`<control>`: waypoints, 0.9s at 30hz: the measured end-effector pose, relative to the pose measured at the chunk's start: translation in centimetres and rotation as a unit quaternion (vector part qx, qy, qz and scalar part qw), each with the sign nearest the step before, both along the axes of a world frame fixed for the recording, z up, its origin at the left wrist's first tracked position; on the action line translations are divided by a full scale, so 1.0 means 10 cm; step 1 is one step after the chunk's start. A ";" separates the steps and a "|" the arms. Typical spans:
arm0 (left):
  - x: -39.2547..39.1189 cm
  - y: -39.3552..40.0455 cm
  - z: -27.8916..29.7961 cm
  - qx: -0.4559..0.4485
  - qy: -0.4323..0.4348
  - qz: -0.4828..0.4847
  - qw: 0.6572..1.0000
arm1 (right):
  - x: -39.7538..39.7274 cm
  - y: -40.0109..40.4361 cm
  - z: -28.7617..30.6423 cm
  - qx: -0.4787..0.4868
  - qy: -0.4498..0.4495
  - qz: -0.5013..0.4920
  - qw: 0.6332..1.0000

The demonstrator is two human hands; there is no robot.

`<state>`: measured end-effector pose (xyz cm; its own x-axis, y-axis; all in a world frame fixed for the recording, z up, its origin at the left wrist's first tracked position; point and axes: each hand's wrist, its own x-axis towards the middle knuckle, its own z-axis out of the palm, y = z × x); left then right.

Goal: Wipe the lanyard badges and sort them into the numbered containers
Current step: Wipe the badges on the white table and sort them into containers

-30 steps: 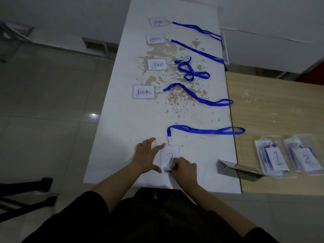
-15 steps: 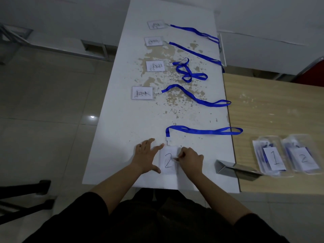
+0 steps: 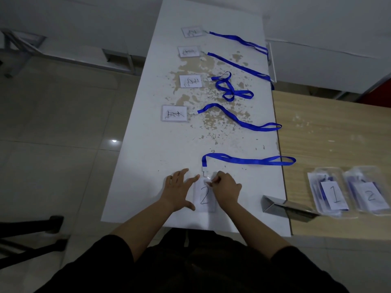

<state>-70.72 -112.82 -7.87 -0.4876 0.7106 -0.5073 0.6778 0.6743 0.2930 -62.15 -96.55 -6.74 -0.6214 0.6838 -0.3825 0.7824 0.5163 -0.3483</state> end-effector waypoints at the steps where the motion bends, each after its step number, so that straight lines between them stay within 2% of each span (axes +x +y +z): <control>1: 0.00 0.00 0.00 -0.001 0.001 -0.001 1.000 | 0.04 -0.07 -0.02 -0.012 0.000 -0.002 1.000; 4: 0.00 0.00 0.00 0.002 0.001 -0.001 1.000 | 0.25 -0.12 -0.07 -0.020 -0.007 0.023 1.000; 11: 0.00 0.00 0.00 0.006 0.000 0.002 1.000 | 0.01 0.07 0.06 -0.018 -0.003 -0.031 0.999; 15: 0.00 0.00 -0.01 0.002 0.002 -0.001 1.000 | 0.17 -0.23 -0.01 -0.021 -0.037 0.075 0.996; 18: -0.01 0.00 -0.02 0.003 0.004 -0.002 1.000 | 0.43 -0.26 -0.05 0.021 -0.023 0.134 0.990; 24: -0.01 0.01 0.00 -0.002 -0.001 -0.003 1.000 | 0.14 -0.10 0.04 0.011 -0.023 0.071 0.997; 27: -0.01 0.01 0.00 -0.003 0.001 -0.006 1.000 | 0.24 -0.29 0.03 -0.006 -0.024 0.098 0.995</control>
<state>-70.81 -112.76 -7.83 -0.4807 0.7134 -0.5099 0.6862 0.6681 0.2877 -59.74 -99.48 -6.48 -0.7230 0.5471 -0.4218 0.6834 0.6559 -0.3206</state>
